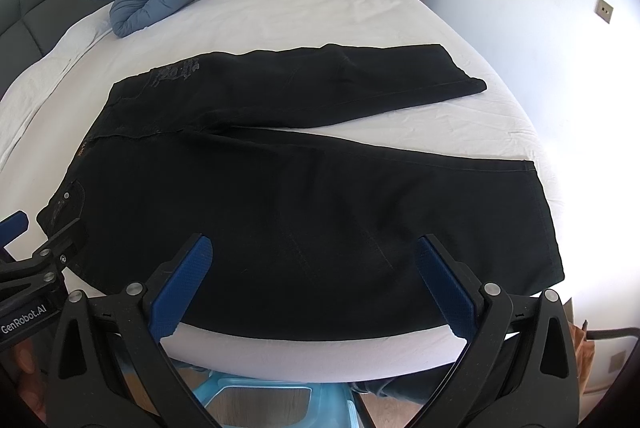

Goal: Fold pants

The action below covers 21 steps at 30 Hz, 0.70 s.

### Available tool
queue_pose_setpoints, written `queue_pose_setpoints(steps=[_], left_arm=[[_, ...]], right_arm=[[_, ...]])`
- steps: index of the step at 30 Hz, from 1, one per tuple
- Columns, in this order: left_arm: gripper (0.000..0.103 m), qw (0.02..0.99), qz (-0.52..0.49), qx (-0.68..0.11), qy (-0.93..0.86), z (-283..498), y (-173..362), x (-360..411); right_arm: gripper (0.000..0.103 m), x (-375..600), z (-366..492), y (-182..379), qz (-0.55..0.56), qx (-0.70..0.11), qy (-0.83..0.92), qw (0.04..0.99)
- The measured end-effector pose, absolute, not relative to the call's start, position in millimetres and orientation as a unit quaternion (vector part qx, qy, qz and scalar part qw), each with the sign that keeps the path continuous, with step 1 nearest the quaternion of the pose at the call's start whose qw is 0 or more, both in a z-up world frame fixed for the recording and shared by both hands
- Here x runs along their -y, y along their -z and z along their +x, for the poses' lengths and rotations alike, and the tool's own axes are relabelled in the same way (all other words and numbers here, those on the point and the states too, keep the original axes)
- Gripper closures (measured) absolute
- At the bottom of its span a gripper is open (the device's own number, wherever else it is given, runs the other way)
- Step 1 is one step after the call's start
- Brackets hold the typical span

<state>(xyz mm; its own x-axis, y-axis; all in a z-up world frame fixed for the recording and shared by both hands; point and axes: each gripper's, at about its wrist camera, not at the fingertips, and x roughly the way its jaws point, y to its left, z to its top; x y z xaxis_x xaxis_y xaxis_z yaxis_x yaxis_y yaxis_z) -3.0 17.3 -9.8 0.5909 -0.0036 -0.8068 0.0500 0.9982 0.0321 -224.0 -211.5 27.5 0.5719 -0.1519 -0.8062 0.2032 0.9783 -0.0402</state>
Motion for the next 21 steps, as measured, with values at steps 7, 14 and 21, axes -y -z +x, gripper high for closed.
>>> queue_pose_setpoints(steps=[7, 14, 21], left_arm=[[0.0, 0.891, 0.026, -0.452, 0.015, -3.3, 10.9, -17.0], [0.0, 0.891, 0.026, -0.454, 0.015, -3.6, 11.4, -15.5], [0.0, 0.891, 0.026, -0.454, 0.014, -4.8, 12.3, -15.1]], right_arm=[[0.0, 211.6, -223.8, -27.2, 0.028, -0.453, 0.1, 0.886], [0.0, 210.3, -224.4, -25.5, 0.027, -0.453, 0.098, 0.886], [0.0, 209.4, -225.3, -25.0, 0.028, -0.454, 0.098, 0.885]])
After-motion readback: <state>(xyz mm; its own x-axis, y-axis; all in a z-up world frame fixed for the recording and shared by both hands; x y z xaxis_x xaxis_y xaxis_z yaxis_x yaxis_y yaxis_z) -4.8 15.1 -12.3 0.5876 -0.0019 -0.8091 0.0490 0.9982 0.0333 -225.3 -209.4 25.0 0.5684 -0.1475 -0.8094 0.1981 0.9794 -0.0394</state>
